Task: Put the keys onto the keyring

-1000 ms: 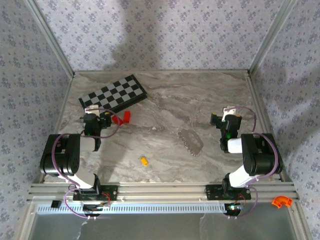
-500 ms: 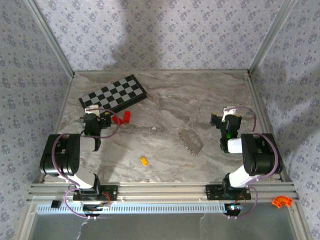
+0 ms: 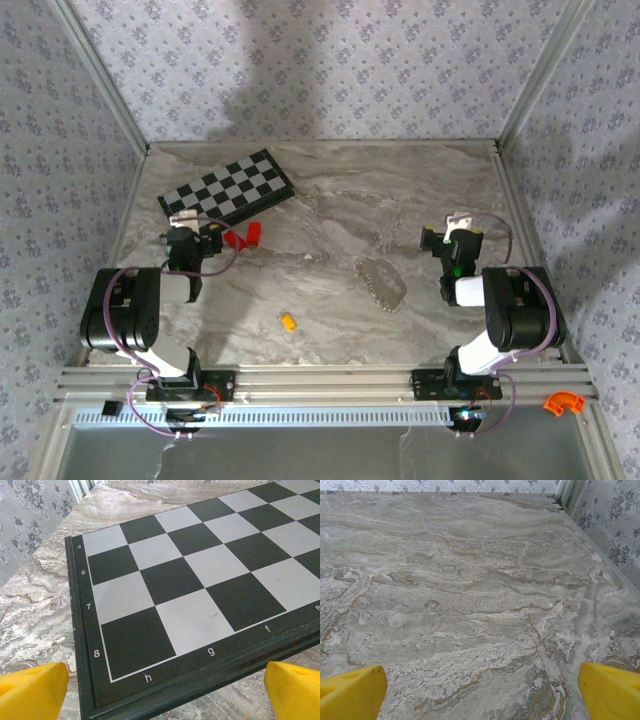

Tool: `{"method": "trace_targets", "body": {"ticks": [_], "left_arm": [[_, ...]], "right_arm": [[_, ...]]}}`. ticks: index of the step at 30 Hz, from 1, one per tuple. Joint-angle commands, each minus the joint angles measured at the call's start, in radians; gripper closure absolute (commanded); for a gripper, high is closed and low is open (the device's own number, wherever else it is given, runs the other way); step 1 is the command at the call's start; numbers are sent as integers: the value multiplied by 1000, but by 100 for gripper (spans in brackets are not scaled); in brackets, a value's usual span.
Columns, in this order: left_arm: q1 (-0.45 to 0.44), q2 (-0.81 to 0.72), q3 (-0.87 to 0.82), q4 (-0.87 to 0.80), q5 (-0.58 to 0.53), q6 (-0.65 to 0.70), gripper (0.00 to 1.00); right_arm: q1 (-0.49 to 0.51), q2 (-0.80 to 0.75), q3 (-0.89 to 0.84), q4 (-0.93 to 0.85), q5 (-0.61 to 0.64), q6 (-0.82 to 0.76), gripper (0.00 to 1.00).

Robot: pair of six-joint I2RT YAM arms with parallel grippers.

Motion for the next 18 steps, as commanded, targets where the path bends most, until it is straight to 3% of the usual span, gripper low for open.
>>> {"method": "trace_targets", "body": {"ticks": [1,13,18], "left_arm": [[2,-7,8,24,12,-12,0],[2,-9,10,25,15,-9,0],[2,-122,124,-268,65,11,0]], "right_arm": [[-7,-5,19,-10,-4,12,0],[-6,-6,17,-3,-4,10,0],[24,-121,68,-181,-3,-29,0]]}}
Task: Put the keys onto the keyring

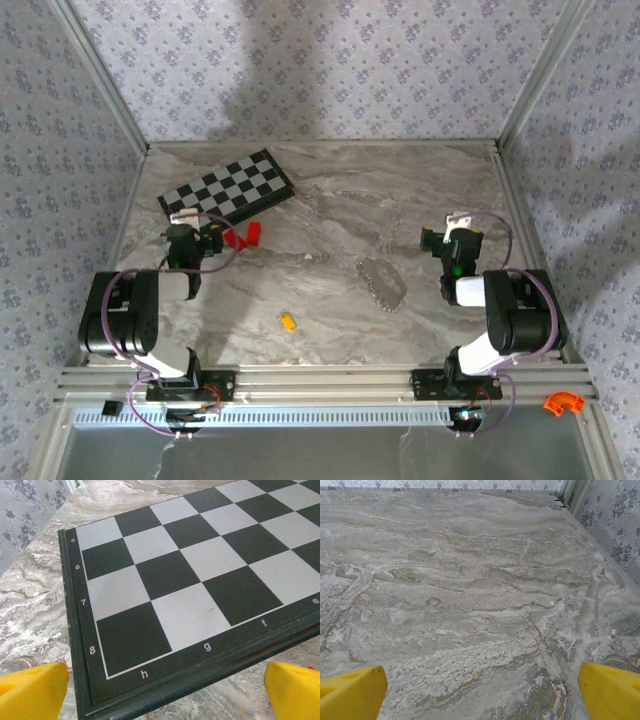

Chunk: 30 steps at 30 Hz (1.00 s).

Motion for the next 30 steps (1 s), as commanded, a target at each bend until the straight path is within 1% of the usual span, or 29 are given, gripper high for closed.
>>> {"method": "trace_targets", "body": {"ticks": [1,4,6,8,10,11,13,14,16,18,21,24,26,28,30], "left_arm": [[0,-106,81,-158,51,12,0],[-15,-205,86,-236,44,-17,0],[-54,-284,99,-318,21,-36,0],[-101,-354,110,-387,4,-85,0],[-139,-417,145,-508,8,-194,0],[-154,-442,172,-583,20,-248,0],[-179,-490,202,-683,86,-322,0],[-186,-513,203,-703,126,-352,0],[-202,-562,213,-773,204,-421,0],[-223,-580,235,-844,272,-462,0],[-288,-571,262,-918,366,-460,0],[-384,-541,291,-985,405,-409,0],[-446,-528,287,-976,441,-389,0],[-516,-517,264,-924,470,-376,0],[-575,-503,244,-876,485,-363,0]], "right_arm": [[19,-106,66,-145,7,-24,0],[43,-189,82,-240,15,-28,0],[78,-261,87,-317,23,-13,0],[118,-338,103,-419,52,33,0],[152,-402,152,-596,117,131,0],[161,-432,189,-711,130,189,0],[178,-467,266,-929,128,282,0],[187,-478,288,-995,113,305,0],[220,-506,313,-1088,63,315,1],[261,-531,324,-1153,43,323,1],[334,-554,332,-1238,0,350,0],[424,-556,320,-1296,-33,392,0],[497,-552,304,-1317,-36,427,0],[569,-546,293,-1344,-45,465,0],[617,-539,289,-1380,-54,491,0]]}}
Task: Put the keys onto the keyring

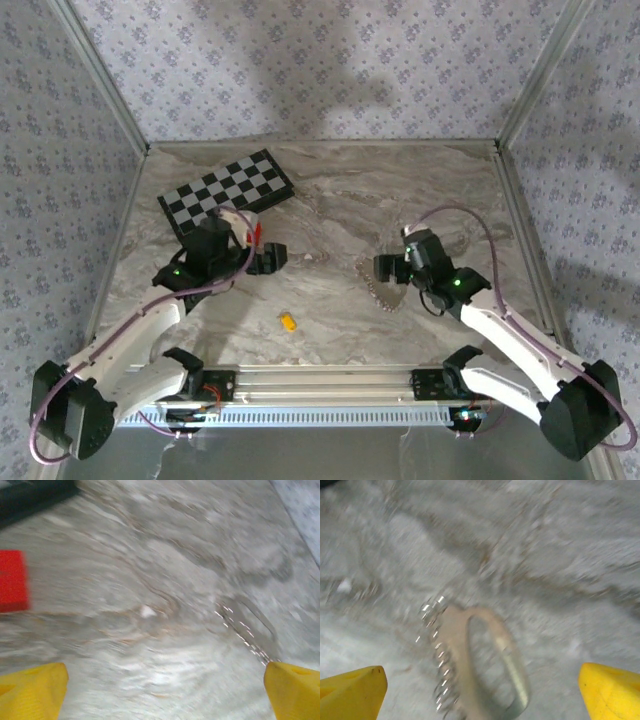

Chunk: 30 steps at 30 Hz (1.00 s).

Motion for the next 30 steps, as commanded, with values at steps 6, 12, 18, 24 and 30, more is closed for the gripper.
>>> {"method": "trace_targets", "body": {"ticks": [6,12,18,24,30], "left_arm": [[-187,82,-17,121,85,69,0],[-257,142,-20,199,80,70,0],[-285,173,-21,261,95,68,0],[-290,175,-38,307,123,54,0],[-294,147,-77,354,146,39,0]], "right_arm": [[100,-40,-81,-182,-82,190,6],[134,-165,-178,-279,-48,338,22],[146,-265,-232,-361,-11,423,41],[146,-207,-242,-316,36,428,51],[149,-79,-213,-262,60,394,54]]}}
